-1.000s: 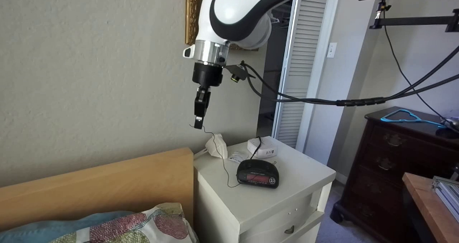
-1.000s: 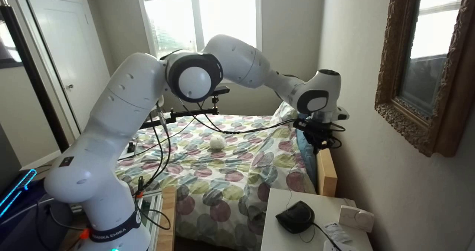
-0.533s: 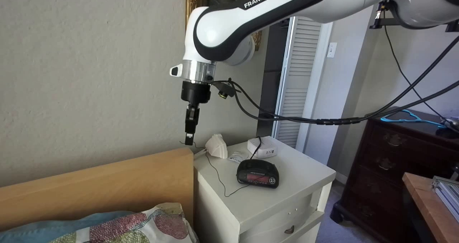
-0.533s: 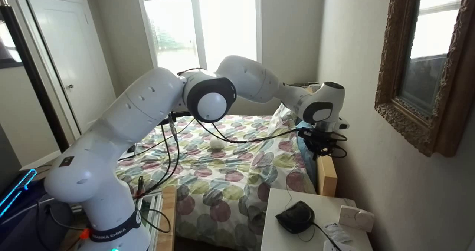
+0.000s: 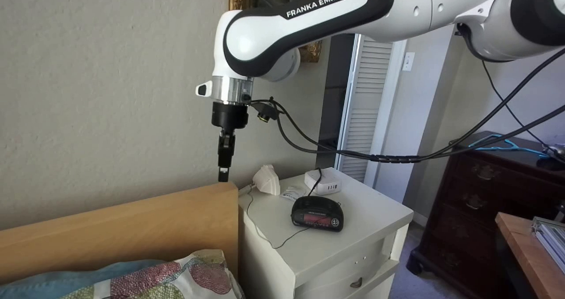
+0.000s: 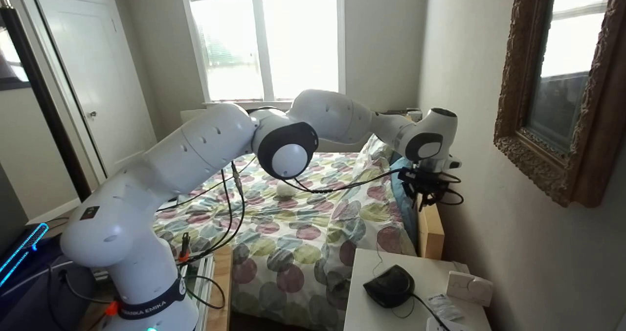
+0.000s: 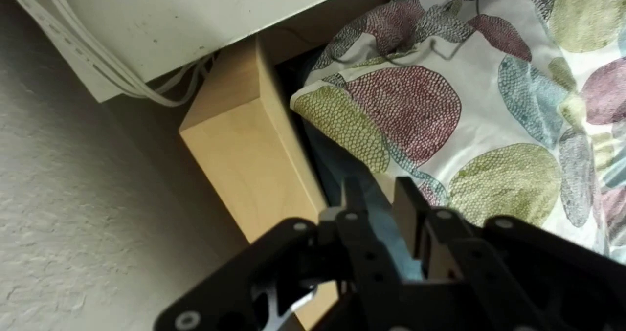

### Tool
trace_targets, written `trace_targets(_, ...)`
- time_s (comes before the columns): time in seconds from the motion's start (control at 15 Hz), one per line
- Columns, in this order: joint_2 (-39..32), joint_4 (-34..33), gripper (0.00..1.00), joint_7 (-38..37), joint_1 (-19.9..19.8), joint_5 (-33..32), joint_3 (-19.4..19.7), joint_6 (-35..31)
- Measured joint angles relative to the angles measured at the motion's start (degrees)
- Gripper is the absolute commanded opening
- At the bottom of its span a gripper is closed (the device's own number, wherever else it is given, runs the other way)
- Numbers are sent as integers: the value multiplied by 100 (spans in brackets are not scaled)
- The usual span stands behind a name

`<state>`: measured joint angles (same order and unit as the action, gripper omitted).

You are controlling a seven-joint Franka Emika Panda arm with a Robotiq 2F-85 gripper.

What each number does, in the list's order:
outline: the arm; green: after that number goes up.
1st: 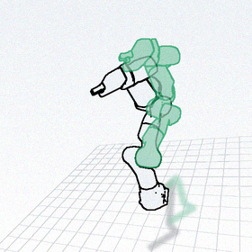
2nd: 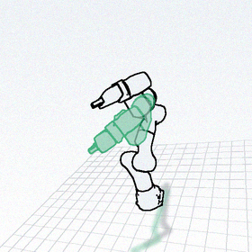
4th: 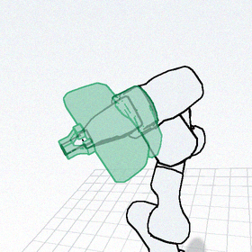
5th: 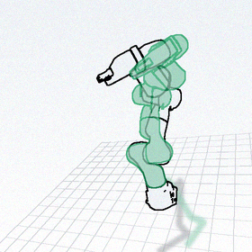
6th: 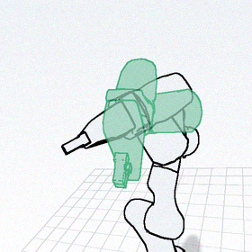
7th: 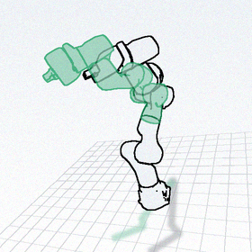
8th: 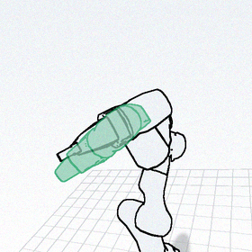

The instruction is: Move the cable to the left

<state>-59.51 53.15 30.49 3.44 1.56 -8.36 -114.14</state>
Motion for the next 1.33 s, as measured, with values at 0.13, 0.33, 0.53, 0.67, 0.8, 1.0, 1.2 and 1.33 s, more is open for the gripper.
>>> trace_targets(0.13, -14, -298, 68, -1, 23, -1, 2, 3)
trace_targets(0.33, 83, -739, 90, -131, 39, -1, 26, 221)
trace_targets(0.53, 406, -899, 100, -850, 145, -6, 209, 997)
trace_targets(0.67, 680, -903, 100, -1410, 254, -7, 345, 1607)
trace_targets(0.8, 949, -903, 100, -1944, 355, -7, 440, 2173)
trace_targets(1.0, 1330, -898, 100, -2592, 453, -7, 489, 2877)
trace_targets(1.2, 1689, -831, 100, -3033, 471, -1, 489, 3256)
trace_targets(1.33, 1900, -778, 100, -3140, 461, 2, 489, 3342)
